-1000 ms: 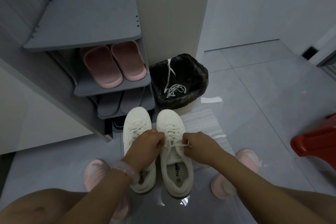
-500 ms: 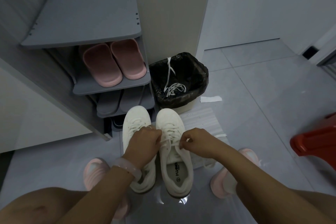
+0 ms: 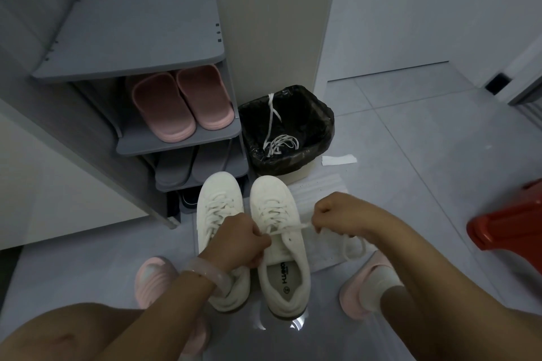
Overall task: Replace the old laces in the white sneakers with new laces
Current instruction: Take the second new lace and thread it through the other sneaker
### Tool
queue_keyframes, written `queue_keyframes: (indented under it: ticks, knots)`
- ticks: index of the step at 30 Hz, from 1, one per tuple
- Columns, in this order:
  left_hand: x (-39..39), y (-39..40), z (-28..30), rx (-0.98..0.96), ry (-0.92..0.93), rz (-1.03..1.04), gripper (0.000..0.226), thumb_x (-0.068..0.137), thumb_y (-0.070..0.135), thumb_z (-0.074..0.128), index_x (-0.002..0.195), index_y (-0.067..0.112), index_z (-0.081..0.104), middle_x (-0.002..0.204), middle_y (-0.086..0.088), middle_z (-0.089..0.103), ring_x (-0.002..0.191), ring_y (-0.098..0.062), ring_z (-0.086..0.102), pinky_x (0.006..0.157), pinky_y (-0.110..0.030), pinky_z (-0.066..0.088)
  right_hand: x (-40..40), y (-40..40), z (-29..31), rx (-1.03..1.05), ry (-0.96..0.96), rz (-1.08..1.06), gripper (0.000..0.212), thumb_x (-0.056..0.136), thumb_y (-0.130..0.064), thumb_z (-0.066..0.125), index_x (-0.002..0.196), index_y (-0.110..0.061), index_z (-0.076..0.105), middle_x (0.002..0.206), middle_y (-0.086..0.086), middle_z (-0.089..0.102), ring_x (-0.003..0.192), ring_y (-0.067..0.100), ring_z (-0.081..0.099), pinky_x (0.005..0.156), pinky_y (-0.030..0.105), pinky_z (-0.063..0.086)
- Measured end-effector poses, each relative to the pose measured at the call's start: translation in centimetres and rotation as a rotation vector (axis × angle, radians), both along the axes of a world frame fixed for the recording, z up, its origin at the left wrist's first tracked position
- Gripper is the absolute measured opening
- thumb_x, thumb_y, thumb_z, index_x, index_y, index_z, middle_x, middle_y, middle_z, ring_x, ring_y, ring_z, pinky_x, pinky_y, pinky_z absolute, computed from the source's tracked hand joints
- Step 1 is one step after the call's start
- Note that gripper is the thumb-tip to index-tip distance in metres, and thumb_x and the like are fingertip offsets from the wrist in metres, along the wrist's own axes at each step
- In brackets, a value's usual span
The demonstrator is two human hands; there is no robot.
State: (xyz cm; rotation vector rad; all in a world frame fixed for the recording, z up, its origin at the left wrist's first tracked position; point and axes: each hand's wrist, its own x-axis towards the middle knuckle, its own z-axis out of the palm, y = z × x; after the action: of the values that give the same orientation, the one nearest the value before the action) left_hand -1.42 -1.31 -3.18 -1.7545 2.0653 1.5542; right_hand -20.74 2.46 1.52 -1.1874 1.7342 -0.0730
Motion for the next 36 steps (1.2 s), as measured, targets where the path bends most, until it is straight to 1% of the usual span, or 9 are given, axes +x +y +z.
queue_keyframes:
  ticks: [8,14,18,21,24,29,32,33,36]
  knots:
    - [-0.2,0.0,-0.2,0.031,-0.001,0.009,0.028,0.085,0.012,0.06,0.066,-0.007,0.064,0.056,-0.008,0.064,0.048,-0.014,0.061,0.052,-0.02,0.054,-1.3,0.2,1.3,0.047,0.002,-0.057,0.02,0.081,-0.015,0.053,0.062,-0.012,0.054,0.054,0.0,0.041,0.048,0.011,0.031,0.044,0.019,0.025]
    - [-0.2,-0.1,-0.3,0.011,-0.004,0.002,0.023,0.085,0.012,0.06,0.067,-0.002,0.063,0.058,-0.008,0.064,0.052,-0.015,0.063,0.057,-0.024,0.056,-1.5,0.2,1.6,0.053,0.003,-0.026,0.019,0.08,-0.015,0.053,0.062,-0.012,0.055,0.053,-0.001,0.041,0.048,0.011,0.031,0.044,0.019,0.026]
    - [-0.3,0.0,-0.7,-0.228,-0.019,-0.114,0.007,0.084,0.018,0.061,0.078,0.016,0.057,0.07,0.004,0.059,0.064,-0.007,0.057,0.058,-0.017,0.045,-1.5,0.1,1.5,0.039,0.014,-0.042,0.016,0.08,-0.015,0.053,0.065,-0.01,0.054,0.054,-0.001,0.041,0.048,0.011,0.03,0.045,0.019,0.026]
    - [-0.3,-0.3,-0.9,-0.311,0.006,-0.167,0.009,0.087,0.012,0.057,0.08,0.011,0.063,0.073,0.004,0.059,0.072,-0.013,0.06,0.065,-0.019,0.047,-1.4,0.0,1.4,0.029,0.008,-0.036,0.016,0.081,-0.014,0.053,0.066,-0.01,0.053,0.054,-0.001,0.042,0.047,0.011,0.03,0.044,0.019,0.026]
    - [-0.4,-0.3,-0.9,-0.391,-0.052,-0.239,0.007,0.086,0.011,0.057,0.086,0.01,0.064,0.077,0.005,0.056,0.076,-0.009,0.053,0.059,-0.011,0.035,-1.2,0.0,1.2,0.027,-0.002,-0.026,0.016,0.082,-0.015,0.053,0.067,-0.011,0.055,0.056,0.0,0.044,0.048,0.01,0.033,0.044,0.019,0.027]
    - [-1.2,0.5,-1.4,-0.54,-0.099,-0.318,0.011,0.092,0.014,0.043,0.083,0.013,0.037,0.073,-0.003,0.049,0.069,-0.018,0.049,0.061,-0.026,0.033,-0.6,-0.1,0.6,-0.008,-0.022,-0.02,0.012,0.084,-0.015,0.054,0.075,-0.008,0.059,0.058,0.0,0.048,0.048,0.009,0.037,0.043,0.017,0.029]
    - [-1.5,0.6,-1.8,-0.531,-0.135,-0.211,0.005,0.094,0.01,0.038,0.097,0.006,0.039,0.077,-0.014,0.059,0.07,-0.029,0.058,0.063,-0.037,0.044,-0.3,0.1,0.4,-0.011,-0.042,0.014,0.013,0.085,-0.015,0.053,0.078,-0.008,0.061,0.056,0.0,0.048,0.046,0.009,0.036,0.041,0.016,0.029]
    - [-1.6,0.6,-2.1,-0.533,-0.162,-0.177,0.012,0.094,0.008,0.036,0.104,0.002,0.04,0.081,-0.017,0.062,0.072,-0.032,0.06,0.066,-0.041,0.048,-0.2,0.2,0.4,-0.005,-0.044,0.032,0.013,0.085,-0.015,0.053,0.078,-0.009,0.062,0.056,-0.001,0.049,0.046,0.009,0.036,0.041,0.015,0.028]
    - [-1.5,0.7,-2.7,-0.559,-0.3,-0.217,0.022,0.097,0.008,0.03,0.117,0.003,0.037,0.091,-0.014,0.065,0.08,-0.028,0.064,0.07,-0.034,0.049,0.0,0.3,0.2,0.005,-0.032,0.062,0.013,0.086,-0.016,0.053,0.078,-0.011,0.062,0.053,-0.002,0.048,0.042,0.006,0.035,0.039,0.014,0.028]
